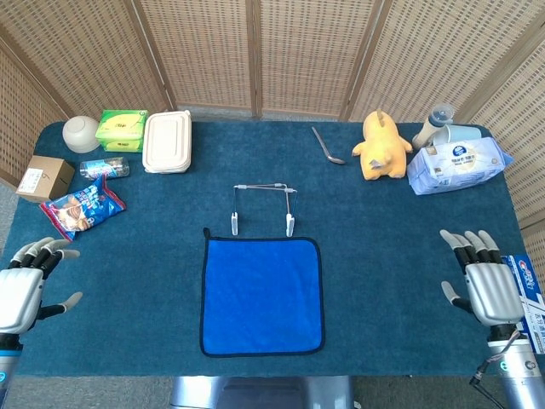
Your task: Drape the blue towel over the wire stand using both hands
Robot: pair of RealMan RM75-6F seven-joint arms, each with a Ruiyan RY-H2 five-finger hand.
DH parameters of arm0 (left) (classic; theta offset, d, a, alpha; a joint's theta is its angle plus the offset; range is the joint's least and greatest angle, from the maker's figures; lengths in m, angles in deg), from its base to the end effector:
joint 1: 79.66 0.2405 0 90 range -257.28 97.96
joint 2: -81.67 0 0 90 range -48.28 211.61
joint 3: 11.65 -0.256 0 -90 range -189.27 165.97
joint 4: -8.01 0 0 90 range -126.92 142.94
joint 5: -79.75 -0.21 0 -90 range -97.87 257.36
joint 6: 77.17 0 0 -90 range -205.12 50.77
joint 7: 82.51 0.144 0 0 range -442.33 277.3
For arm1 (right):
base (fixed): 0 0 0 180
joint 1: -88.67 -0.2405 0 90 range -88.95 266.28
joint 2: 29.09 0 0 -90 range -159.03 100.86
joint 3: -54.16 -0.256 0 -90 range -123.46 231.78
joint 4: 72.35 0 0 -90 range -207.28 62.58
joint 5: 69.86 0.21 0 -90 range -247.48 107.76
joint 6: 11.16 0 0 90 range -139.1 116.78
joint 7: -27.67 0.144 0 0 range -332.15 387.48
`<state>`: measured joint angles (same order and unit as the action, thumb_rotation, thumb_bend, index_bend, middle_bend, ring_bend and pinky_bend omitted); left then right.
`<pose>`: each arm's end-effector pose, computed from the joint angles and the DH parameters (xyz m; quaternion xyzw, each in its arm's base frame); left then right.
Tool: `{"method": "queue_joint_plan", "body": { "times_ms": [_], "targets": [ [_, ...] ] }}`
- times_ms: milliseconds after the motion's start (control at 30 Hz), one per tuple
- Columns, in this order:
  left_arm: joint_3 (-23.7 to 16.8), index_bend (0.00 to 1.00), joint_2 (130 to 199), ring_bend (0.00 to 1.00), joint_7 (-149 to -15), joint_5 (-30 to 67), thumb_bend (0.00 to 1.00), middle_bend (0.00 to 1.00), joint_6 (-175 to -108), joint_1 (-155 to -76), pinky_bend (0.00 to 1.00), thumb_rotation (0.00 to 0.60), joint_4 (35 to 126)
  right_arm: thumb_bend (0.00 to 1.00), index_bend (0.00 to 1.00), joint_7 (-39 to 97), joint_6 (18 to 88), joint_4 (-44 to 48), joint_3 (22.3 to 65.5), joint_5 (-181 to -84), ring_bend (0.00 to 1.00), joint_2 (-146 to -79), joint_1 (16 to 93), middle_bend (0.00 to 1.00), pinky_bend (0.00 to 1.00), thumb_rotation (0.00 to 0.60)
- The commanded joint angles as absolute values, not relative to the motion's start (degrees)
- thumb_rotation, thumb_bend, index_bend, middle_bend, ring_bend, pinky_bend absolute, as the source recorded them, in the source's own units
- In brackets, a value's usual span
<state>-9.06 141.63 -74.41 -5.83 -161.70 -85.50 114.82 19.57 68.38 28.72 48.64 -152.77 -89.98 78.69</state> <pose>-0.2632 0.1803 0.1592 -0.5993 -0.3987 -0.4004 0.5670 -0.2735 -0.2131 0.1587 0.6224 -0.3725 0.3815 0.5730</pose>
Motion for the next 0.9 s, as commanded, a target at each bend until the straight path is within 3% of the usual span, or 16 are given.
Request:
{"method": "queue_joint_plan", "body": {
  "times_ms": [33,467,900],
  "targets": [
    [-9.04,0.33,141.44,0.19,-74.33,-5.88,0.27,0.25,-161.79,-85.47,0.18,0.6,115.09,0.3,0.13,19.94,68.2,28.43,48.61,-153.08,0.12,-90.03,78.47,0.19,0.09,0.6],
    [-9.18,0.34,140.3,0.24,-75.65,-7.74,0.27,0.28,-163.51,-84.91,0.24,0.6,116.32,0.25,0.16,23.06,66.48,26.96,49.04,-159.7,0.15,-90.61,75.24,0.21,0.12,0.6],
    [-10.39,0.36,136.95,0.25,-76.23,-11.37,0.27,0.3,-164.8,-84.09,0.25,0.6,121.27,0.23,0.16,27.07,59.18,19.46,49.96,-171.65,0.15,-98.5,64.55,0.21,0.12,0.6]
  ]
}}
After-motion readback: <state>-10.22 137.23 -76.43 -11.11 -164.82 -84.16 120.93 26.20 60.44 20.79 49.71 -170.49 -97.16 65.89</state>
